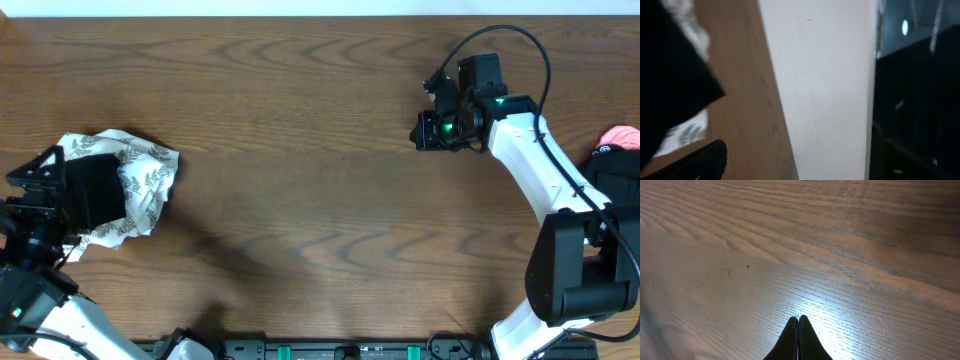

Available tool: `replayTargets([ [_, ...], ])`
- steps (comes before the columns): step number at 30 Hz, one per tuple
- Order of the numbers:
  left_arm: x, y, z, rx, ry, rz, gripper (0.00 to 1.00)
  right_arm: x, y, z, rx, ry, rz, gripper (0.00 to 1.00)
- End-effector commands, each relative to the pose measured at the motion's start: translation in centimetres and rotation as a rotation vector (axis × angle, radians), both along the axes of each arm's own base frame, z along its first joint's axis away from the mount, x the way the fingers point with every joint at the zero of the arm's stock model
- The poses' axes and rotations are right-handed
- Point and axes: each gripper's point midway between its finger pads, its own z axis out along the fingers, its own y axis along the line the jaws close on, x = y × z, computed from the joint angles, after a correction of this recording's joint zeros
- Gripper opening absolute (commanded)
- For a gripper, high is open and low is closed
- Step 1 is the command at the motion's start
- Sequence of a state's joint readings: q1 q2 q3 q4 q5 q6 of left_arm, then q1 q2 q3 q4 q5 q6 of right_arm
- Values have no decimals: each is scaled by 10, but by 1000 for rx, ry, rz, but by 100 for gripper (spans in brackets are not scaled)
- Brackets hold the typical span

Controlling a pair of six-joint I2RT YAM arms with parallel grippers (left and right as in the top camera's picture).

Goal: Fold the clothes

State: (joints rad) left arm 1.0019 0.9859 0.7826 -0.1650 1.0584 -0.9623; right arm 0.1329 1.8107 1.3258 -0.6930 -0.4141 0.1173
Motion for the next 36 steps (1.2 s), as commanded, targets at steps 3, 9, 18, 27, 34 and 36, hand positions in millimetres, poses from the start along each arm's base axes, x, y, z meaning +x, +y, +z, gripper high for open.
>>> replayTargets([
  [3,17,-58,42,134,-158,-275,98,0,2,-1,10,6,-10,7],
  [9,22,-160,70,336,-368,-711,98,10,-21,8,30,2,-120,6],
  [18,61,-221,30,398,-204,-656,98,11,-53,74,-5,-169,-190,4],
  [27,63,-261,-76,671,198,-653,98,-13,-68,149,-40,-344,-277,9],
  [34,45,-237,-145,1090,514,-671,98,-21,-73,134,-97,-282,-294,49],
  [36,45,-227,-157,1182,571,-685,98,-12,-84,126,-155,-286,-330,71],
])
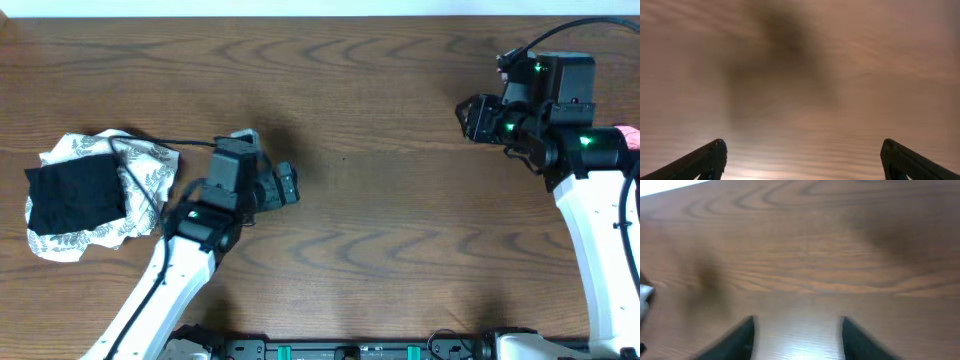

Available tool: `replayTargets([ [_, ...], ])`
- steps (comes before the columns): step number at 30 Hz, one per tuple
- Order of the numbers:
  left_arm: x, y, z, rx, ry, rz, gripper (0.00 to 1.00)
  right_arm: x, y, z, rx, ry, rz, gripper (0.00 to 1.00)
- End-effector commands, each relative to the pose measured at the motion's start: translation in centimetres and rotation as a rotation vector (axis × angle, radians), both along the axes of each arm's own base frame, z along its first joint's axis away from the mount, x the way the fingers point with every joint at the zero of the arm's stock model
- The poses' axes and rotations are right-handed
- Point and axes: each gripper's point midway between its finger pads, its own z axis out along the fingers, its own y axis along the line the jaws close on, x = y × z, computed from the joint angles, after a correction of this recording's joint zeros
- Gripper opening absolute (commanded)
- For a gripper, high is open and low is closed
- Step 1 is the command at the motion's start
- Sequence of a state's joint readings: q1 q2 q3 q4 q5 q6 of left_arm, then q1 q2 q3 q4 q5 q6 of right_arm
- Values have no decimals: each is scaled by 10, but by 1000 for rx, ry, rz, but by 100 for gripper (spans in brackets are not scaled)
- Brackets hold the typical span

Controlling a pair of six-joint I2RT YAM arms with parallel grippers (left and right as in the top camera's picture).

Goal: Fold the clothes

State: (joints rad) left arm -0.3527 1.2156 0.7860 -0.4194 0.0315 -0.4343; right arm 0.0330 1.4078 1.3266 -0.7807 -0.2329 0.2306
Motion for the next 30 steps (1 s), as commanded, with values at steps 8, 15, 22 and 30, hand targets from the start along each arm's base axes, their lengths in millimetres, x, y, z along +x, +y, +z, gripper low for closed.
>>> replayTargets([
  [8,17,37,-9,300,-42,13,98,18,-6,-14,-42,3,-30,99],
  [15,17,38,-9,301,-40,13,98,18,-6,-14,-43,4,-30,99],
  [22,16,38,-9,301,-40,13,98,18,-6,-14,-43,4,-30,99],
  [30,17,38,-9,301,-40,13,98,9,-13,-23,-77,54,-34,99],
])
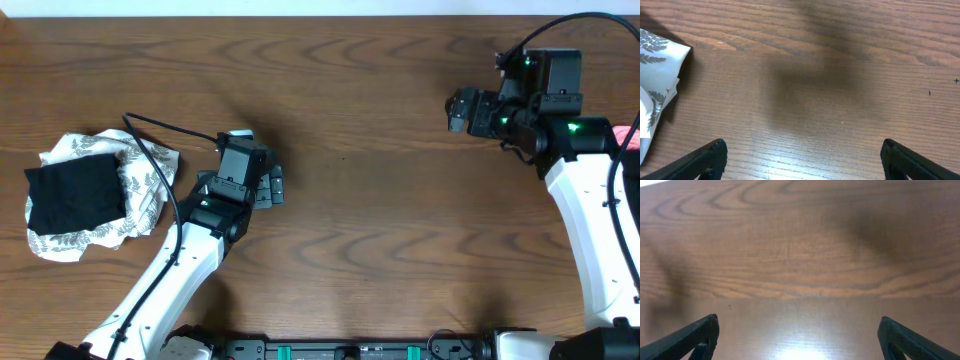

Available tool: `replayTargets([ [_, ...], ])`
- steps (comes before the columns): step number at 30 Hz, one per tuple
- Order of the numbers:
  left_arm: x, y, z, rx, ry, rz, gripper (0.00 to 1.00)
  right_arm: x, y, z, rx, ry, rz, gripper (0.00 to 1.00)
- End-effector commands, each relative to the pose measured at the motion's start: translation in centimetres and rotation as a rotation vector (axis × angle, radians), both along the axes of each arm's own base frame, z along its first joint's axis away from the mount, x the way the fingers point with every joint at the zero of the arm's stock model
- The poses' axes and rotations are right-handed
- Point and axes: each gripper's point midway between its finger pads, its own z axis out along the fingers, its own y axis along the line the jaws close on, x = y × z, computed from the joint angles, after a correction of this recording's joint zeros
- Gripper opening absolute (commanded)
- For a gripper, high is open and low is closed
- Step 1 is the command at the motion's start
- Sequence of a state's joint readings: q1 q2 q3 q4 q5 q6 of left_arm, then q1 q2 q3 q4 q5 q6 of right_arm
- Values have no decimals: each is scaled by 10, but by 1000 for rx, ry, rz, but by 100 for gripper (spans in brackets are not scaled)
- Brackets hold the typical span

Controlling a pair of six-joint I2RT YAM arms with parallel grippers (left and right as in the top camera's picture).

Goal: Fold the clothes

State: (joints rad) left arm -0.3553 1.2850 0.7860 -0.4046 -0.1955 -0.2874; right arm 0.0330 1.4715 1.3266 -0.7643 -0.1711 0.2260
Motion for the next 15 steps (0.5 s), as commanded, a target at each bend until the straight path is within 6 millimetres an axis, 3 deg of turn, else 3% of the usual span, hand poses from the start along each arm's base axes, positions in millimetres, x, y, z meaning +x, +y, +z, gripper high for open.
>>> replayTargets([
  [1,4,2,6,23,-16,3,98,-5,-7,-2,-25,23,-6,99],
  [5,4,2,6,23,-16,3,98,-17,-14,-3,-23,55,-22,99],
  [7,4,2,6,23,-16,3,98,-20,-12,8,-33,23,-2,99],
  [11,4,2,6,23,-17,3,98,-31,-10,49,-90,-120,68,99],
  [15,4,2,6,23,-16,3,98,-54,-11,92,-177,-271,142,99],
])
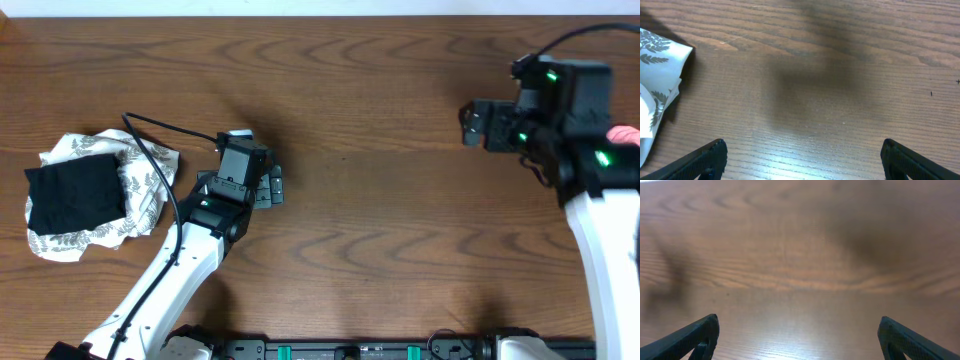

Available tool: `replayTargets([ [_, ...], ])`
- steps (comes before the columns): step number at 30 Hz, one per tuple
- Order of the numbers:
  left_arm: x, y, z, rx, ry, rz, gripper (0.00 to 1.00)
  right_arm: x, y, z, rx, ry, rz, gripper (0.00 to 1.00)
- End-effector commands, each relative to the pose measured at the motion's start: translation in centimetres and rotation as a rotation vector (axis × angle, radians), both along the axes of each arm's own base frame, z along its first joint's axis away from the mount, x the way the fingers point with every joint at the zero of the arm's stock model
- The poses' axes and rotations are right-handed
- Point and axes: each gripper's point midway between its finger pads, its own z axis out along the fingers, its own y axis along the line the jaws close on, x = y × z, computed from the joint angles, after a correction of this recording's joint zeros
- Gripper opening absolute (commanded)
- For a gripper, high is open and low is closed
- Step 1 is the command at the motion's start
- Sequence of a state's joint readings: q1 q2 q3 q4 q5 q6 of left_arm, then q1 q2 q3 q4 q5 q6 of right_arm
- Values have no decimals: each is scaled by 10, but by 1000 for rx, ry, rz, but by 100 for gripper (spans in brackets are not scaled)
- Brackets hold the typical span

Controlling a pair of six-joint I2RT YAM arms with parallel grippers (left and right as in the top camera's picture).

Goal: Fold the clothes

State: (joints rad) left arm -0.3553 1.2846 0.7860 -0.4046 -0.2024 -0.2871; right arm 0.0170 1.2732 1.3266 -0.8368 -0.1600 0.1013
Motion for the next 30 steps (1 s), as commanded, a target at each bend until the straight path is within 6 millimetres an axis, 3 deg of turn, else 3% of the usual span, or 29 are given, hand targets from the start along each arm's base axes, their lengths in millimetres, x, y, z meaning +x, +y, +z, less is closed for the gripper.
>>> replayTargets([
  [1,3,1,5,17,-14,0,98,-25,-3,43,-117,-158,85,99],
  [4,3,1,5,17,-14,0,98,-47,-12,60,-165,-232,52,99],
  [8,3,1,5,17,-14,-1,98,-79,-20,53,-183,-288,10,99],
  [12,3,1,5,17,-14,0,98,-116,-21,21,-164,-351,-11,100],
  [17,3,1,5,17,-14,0,98,-147,-21,-31,-112,-371,-50,99],
  [22,3,1,5,17,-14,0,98,-159,-21,-70,-85,-387,-64,99],
  [30,3,1,5,17,-14,0,98,-157,-20,-115,-86,-381,-63,99],
])
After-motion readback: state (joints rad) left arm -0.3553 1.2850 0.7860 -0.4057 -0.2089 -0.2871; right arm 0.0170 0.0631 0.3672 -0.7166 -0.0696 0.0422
